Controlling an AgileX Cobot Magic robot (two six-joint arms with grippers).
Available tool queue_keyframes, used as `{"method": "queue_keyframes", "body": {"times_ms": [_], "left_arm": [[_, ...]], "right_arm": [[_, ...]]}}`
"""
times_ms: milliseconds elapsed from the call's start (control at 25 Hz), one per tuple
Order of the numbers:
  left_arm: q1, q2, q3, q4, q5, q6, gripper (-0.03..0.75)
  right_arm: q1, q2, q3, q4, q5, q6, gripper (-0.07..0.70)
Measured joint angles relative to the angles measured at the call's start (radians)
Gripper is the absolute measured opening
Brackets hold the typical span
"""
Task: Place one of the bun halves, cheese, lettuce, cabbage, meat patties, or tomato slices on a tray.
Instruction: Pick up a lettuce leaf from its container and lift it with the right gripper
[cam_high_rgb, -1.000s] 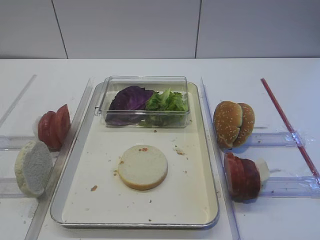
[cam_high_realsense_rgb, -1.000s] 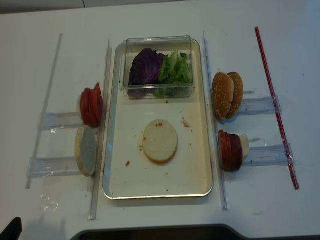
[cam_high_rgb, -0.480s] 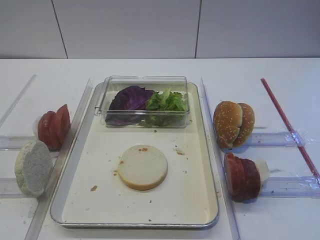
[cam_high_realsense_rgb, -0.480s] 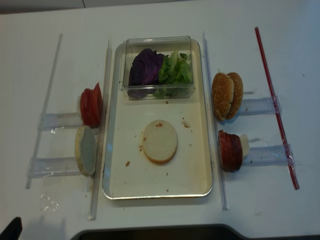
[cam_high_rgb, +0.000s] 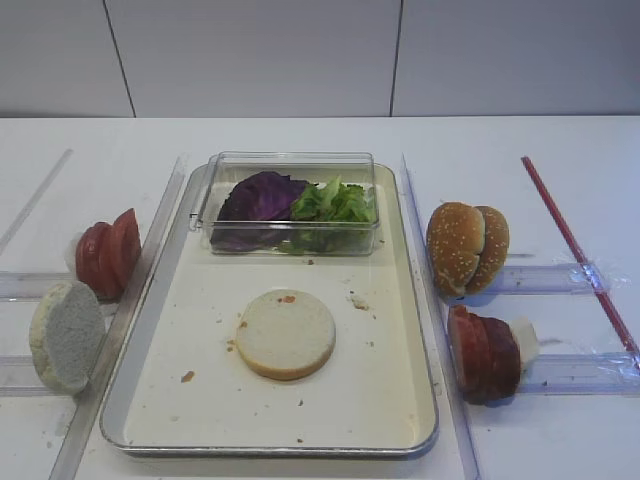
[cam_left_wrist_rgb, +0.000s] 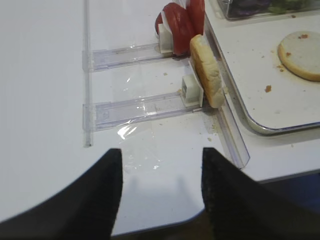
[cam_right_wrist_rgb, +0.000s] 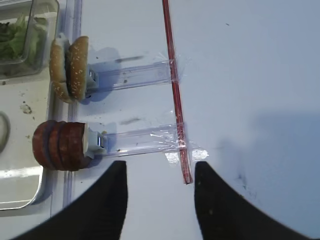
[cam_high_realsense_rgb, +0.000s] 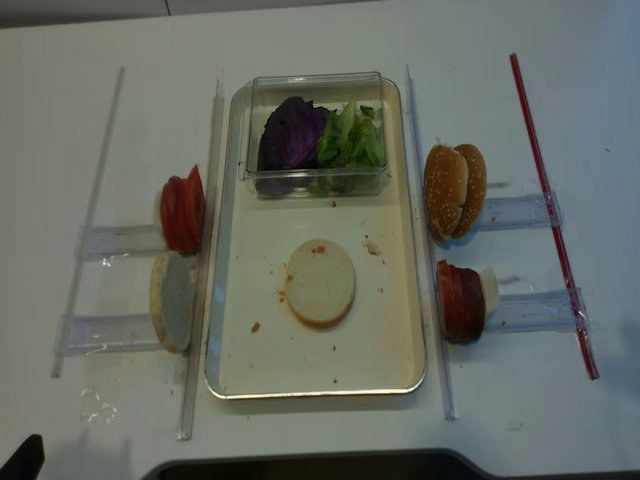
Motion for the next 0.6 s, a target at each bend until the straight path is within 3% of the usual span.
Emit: {"method": "queue_keyframes", "body": {"times_ms": [280, 600], "left_arm": [[0.0, 0.0, 0.0, 0.0, 0.0, 0.0, 0.346], [0.0, 0.0, 0.0, 0.0, 0.0, 0.0, 0.346]], "right_arm": [[0.0, 0.312, -0.233, 0.001, 0.09, 0.01, 0.468], [0.0, 0.591, -0.504, -0.006, 0.096, 0.053, 0.482]]}}
